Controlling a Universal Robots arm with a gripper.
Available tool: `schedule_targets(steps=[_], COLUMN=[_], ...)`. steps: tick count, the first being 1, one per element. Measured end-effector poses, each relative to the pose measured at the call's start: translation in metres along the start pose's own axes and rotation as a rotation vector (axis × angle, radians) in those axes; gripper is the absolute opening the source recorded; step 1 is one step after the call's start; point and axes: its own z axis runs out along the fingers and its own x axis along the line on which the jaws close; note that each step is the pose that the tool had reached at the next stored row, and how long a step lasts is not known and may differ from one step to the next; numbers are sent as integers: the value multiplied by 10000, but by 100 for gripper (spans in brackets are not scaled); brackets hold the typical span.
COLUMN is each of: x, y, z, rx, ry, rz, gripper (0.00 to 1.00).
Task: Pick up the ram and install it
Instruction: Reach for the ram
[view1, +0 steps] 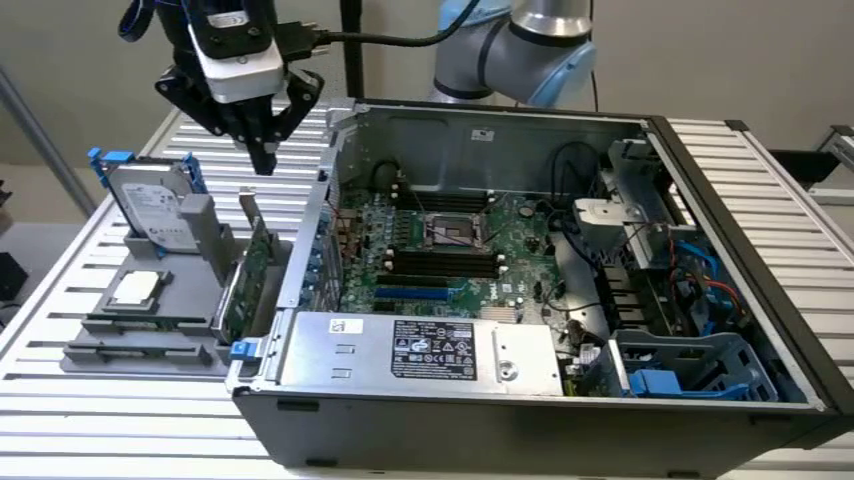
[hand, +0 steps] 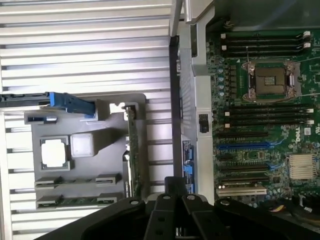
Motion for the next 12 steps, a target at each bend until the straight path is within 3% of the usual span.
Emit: schedule_targets(steps=[12], x=[510], y=[-197], z=[22], rx=[1], ry=[0], rz=[0], gripper=[0])
